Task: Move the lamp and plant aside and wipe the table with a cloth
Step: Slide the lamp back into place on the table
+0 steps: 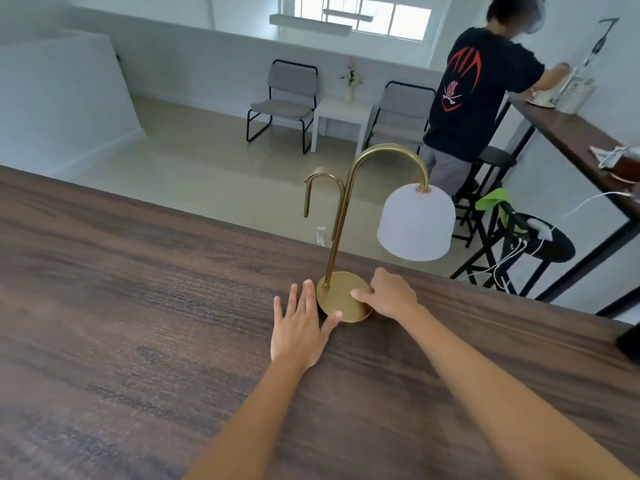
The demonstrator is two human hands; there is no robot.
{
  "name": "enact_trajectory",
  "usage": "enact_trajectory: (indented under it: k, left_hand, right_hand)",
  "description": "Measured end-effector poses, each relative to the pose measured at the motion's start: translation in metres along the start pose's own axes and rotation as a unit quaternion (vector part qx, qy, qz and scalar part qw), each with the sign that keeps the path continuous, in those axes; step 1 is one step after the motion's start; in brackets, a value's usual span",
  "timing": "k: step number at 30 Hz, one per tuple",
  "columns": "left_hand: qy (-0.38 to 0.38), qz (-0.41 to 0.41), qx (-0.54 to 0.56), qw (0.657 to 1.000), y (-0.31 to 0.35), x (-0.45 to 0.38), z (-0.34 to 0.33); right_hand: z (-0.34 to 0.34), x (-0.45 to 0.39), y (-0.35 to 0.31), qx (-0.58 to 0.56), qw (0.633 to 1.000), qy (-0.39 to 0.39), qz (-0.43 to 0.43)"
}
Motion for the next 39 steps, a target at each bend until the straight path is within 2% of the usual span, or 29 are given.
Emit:
enact_trajectory:
  k: [3,5,10,14,18,22,28,34,39]
  left_hand:
    - [0.02,-0.004,-0.002,1.0,0.019,0.016,-0.003]
    - [0.012,-0.007,-0.01,1.0,0.033,0.023,-0.01]
    - [-0.01,-0.001,-0.02,1.0,0.04,0.02,-0.018]
    - [-0.05,-0.094,-0.002,0.994,0.052,0.008,-0.021]
    - [-0.075,-0.177,0.011,0.981,0.092,-0.005,-0.035]
    - [-0.076,-0.228,-0.012,0.971,0.147,-0.018,-0.058]
    - [-0.062,-0.303,-0.039,0.95,0.221,-0.035,-0.082]
    - [-0.116,-0.312,-0.043,0.942,0.292,-0.046,-0.098]
    - [-0.137,-0.32,-0.052,0.936,0.351,-0.053,-0.115]
  right_hand:
    - [0.008,0.001,-0.007,-0.079,0.99,-0.085,0.08]
    - [0.009,0.004,-0.011,-0.101,0.985,-0.099,0.1]
    - [0.006,0.035,0.002,-0.124,0.989,-0.032,0.077]
    - [0.002,0.066,0.046,-0.193,0.98,0.024,0.032]
    - [0.008,0.091,0.102,-0.226,0.973,0.046,-0.024]
    - [0.024,0.111,0.158,-0.251,0.964,0.06,-0.056]
    - [0.035,0.122,0.242,-0.231,0.964,0.083,-0.105]
    - [0.045,0.115,0.306,-0.2,0.962,0.124,-0.139]
    - [0.059,0.111,0.358,-0.187,0.961,0.127,-0.161]
Point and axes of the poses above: each hand's wrist, its own x-axis away from the middle knuckle, its own z-axis out of the back of the hand, y = z × x, the point moved 3 cm from there along -x, towards the middle knuckle, and after that the axes turned 3 degrees about -z, right-handed, at the moved point
